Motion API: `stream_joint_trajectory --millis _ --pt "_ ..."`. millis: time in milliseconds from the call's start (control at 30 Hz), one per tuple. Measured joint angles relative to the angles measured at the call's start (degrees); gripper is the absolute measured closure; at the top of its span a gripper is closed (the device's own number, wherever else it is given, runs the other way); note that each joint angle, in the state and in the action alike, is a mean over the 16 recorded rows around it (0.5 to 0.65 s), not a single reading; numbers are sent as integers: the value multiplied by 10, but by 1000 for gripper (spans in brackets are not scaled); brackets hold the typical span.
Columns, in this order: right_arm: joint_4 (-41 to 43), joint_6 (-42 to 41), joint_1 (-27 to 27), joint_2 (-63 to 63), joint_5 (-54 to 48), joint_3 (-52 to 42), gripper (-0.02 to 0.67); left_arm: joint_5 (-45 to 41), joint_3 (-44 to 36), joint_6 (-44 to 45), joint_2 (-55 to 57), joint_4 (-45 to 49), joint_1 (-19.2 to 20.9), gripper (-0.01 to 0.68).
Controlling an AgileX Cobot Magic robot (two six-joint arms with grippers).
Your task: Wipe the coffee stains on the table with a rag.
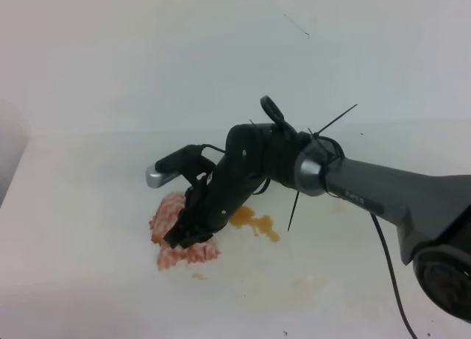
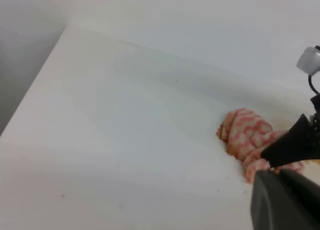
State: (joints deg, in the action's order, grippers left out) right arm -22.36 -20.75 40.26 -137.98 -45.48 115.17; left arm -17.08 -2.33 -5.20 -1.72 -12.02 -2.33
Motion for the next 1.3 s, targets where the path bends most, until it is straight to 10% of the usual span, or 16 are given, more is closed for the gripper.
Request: stream_joint_trajectory --millis 700,1300 --pt "179 113 -72 -12 -103 -17 649 0 0 0 0 0 0 673" --pt "-32 -55 -61 191 70 -240 648 0 0 0 0 0 0 673"
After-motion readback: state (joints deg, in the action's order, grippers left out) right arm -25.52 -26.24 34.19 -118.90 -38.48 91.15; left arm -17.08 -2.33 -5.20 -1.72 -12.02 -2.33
